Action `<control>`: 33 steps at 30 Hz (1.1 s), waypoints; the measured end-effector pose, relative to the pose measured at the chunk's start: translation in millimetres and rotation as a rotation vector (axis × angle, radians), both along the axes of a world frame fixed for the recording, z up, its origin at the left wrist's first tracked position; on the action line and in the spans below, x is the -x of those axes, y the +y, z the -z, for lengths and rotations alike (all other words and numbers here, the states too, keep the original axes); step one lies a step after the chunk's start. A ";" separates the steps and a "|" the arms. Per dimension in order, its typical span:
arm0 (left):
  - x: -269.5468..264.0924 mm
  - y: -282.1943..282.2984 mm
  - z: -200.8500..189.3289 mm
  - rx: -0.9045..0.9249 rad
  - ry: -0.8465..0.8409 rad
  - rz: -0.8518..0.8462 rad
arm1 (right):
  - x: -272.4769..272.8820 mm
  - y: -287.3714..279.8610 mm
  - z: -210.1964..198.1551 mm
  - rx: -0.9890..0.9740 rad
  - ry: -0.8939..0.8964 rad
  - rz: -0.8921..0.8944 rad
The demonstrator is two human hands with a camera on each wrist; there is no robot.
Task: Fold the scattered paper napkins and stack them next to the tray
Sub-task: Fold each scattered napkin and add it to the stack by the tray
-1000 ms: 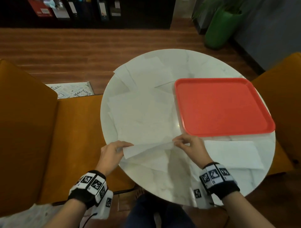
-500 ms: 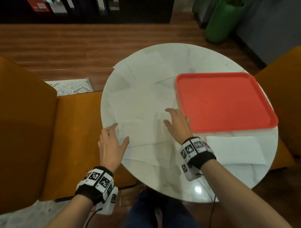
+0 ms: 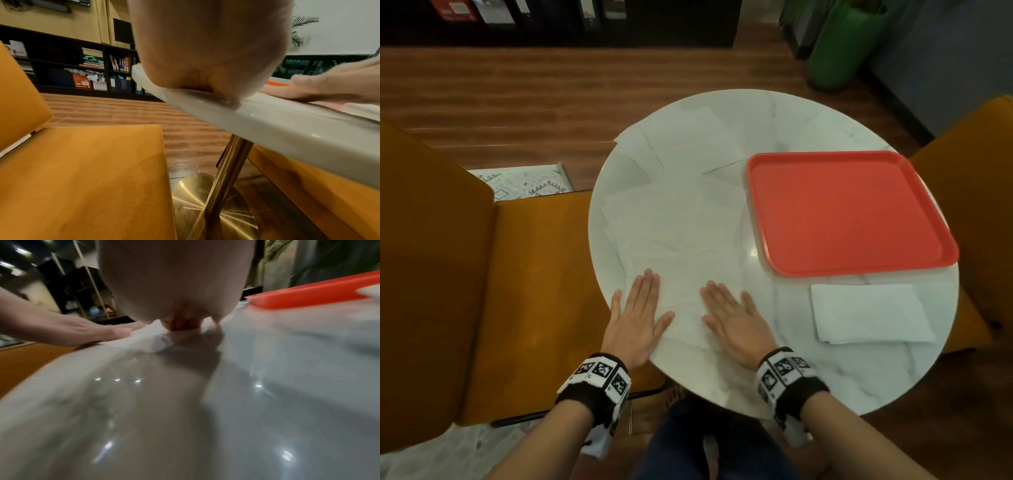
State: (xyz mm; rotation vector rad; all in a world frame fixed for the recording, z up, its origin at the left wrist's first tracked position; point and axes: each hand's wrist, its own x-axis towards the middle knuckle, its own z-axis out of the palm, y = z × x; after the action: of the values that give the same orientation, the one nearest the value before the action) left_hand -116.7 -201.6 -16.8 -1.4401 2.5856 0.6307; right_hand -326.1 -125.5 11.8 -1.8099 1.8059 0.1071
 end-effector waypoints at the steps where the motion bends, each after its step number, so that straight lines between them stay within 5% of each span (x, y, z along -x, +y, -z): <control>1: 0.3 -0.5 0.1 -0.006 0.001 0.002 | 14.3 5.1 -1.5 -0.016 0.010 0.050; 7: 0.2 -0.1 -1.6 -0.014 -0.007 0.002 | 40.5 1.5 -17.7 0.147 0.198 0.108; 12: 16.5 -6.1 -18.6 0.197 0.008 0.075 | 31.0 -23.5 -14.3 0.296 0.148 0.027; 21: 45.1 -16.3 -19.5 0.142 0.084 0.162 | 31.7 -38.3 -28.3 0.265 0.116 0.162; 27: 50.4 -31.5 -64.2 0.147 0.260 0.124 | 45.5 -32.9 -61.9 0.467 -0.251 0.429; 33: 69.2 -34.6 -132.3 -0.172 0.528 0.223 | 77.8 -6.9 -101.4 0.361 -0.822 0.733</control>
State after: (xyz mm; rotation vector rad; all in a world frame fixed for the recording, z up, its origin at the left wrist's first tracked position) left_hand -185.9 -236.1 115.4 -1.0145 2.9112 1.3075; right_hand -403.9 -132.4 113.1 -1.0044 1.7588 -1.1239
